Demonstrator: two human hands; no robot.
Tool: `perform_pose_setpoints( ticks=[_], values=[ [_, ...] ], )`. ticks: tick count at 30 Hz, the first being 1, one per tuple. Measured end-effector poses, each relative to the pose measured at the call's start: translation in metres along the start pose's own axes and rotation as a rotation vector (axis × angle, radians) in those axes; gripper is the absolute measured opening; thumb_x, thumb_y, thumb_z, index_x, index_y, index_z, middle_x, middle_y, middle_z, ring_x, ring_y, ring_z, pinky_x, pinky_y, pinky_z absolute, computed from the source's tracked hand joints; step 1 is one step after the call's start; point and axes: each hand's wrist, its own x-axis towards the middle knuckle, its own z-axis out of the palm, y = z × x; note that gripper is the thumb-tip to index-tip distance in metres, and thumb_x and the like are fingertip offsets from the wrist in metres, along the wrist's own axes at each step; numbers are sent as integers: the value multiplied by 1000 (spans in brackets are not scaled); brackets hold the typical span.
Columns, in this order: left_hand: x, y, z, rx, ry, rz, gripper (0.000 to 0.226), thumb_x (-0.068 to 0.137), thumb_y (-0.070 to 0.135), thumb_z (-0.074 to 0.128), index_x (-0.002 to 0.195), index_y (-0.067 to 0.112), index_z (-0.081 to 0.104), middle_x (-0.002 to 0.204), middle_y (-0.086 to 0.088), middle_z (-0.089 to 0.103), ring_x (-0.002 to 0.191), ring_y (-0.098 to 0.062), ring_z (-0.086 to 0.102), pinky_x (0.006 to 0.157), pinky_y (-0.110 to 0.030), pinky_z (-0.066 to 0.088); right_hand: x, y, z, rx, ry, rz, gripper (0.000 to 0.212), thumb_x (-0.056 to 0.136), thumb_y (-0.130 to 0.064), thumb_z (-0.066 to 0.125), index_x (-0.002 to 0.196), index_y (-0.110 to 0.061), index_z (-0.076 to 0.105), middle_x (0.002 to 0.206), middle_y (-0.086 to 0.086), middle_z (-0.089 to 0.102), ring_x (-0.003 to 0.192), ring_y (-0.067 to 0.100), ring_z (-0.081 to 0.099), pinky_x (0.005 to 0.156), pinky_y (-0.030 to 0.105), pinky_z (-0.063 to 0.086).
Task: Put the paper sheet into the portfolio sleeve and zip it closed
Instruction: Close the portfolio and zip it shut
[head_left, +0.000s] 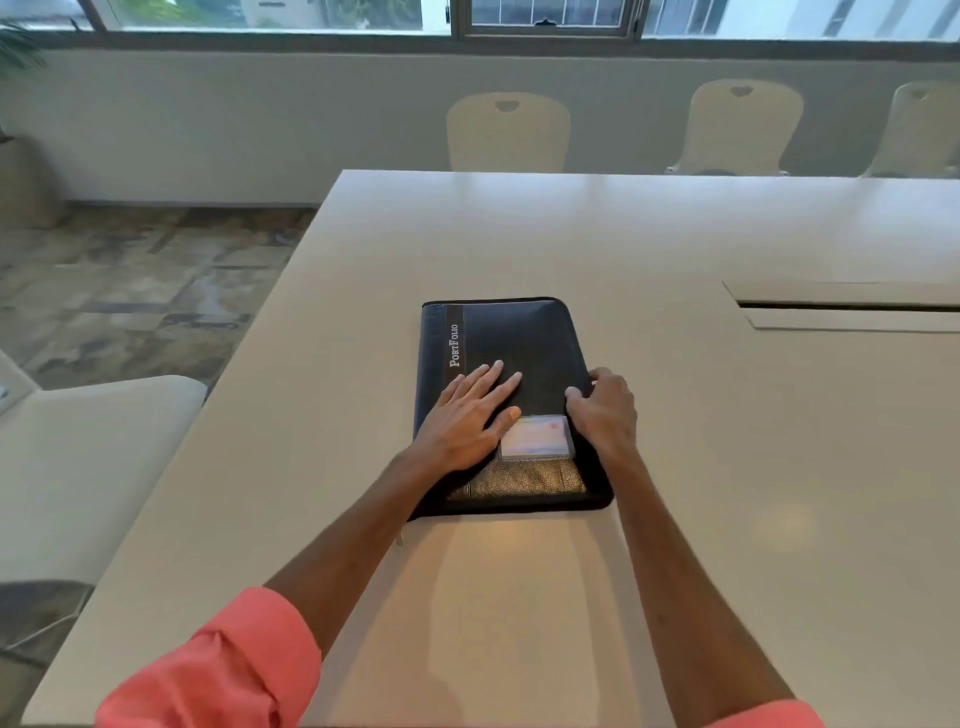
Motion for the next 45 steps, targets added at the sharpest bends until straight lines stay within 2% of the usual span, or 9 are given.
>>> perform_pose_setpoints(
  ticks=[9, 16, 22, 25, 28, 32, 35, 40, 45],
  values=[
    [19, -9, -5, -14, 26, -11, 63, 116, 56, 35, 174, 36, 22, 184, 4, 11, 171, -13, 3, 139, -43, 4, -11, 0, 36, -331, 40, -212, 57, 110, -38, 54, 161, -13, 44, 164, 11, 36, 150, 33, 39, 122, 52, 38],
    [-18, -23, -30, -323, 99, -31, 39, 114, 24, 57, 152, 22, 64, 166, 2, 52, 154, -17, 46, 130, -46, 35, -55, -8, 58, -220, 23, -486, 55, 107, -32, 63, 158, -14, 53, 170, 9, 38, 158, 28, 35, 128, 51, 36],
    [-75, -42, -33, -423, 177, -49, 41, 112, 6, 55, 147, 19, 69, 155, 4, 64, 144, -13, 58, 124, -33, 45, -94, -32, 90, -114, -115, -615, 56, 109, -34, 58, 162, -20, 46, 177, 6, 30, 164, 26, 27, 132, 47, 27],
    [-98, -47, -35, -447, 248, -79, 39, 110, 4, 56, 144, 17, 71, 145, 2, 70, 135, -12, 64, 118, -29, 50, -114, -39, 99, -59, -104, -631, 53, 106, -30, 61, 157, -21, 51, 166, 3, 43, 155, 24, 38, 128, 47, 35],
    [-117, -53, -35, -476, 289, -124, 27, 108, 6, 63, 126, 20, 78, 125, 7, 75, 118, -7, 70, 107, -24, 56, -135, -38, 106, -13, -34, -669, 37, 100, -32, 63, 136, -24, 61, 134, -3, 57, 128, 17, 51, 107, 45, 50],
    [-138, -62, -39, -580, 211, -155, 21, 103, 9, 67, 102, 27, 77, 102, 10, 78, 103, -8, 74, 92, -24, 61, -155, -33, 108, -82, 40, -763, 19, 95, -46, 63, 101, -28, 57, 103, -10, 54, 101, 14, 48, 90, 36, 44],
    [-153, -64, -43, -642, 121, -136, 21, 98, 12, 64, 101, 29, 75, 103, 7, 78, 102, -11, 75, 88, -19, 60, -167, -29, 108, -206, 33, -859, 33, 95, -58, 62, 83, -28, 58, 86, -12, 56, 90, 14, 45, 80, 38, 40],
    [-169, -63, -39, -583, 84, -120, 32, 86, 5, 64, 105, 28, 76, 110, 9, 75, 114, -12, 70, 104, -33, 58, -183, -26, 108, -325, -20, -813, 37, 96, -61, 60, 86, -26, 66, 88, -10, 63, 92, 16, 52, 83, 40, 41],
    [-184, -62, -23, -379, 302, -84, 15, 93, 16, 77, 105, 25, 76, 106, 13, 74, 109, -10, 64, 100, -39, 55, -196, -28, 111, -288, 25, -690, 17, 99, -41, 64, 92, -25, 65, 92, -9, 64, 92, 17, 57, 83, 39, 43]
  ],
)
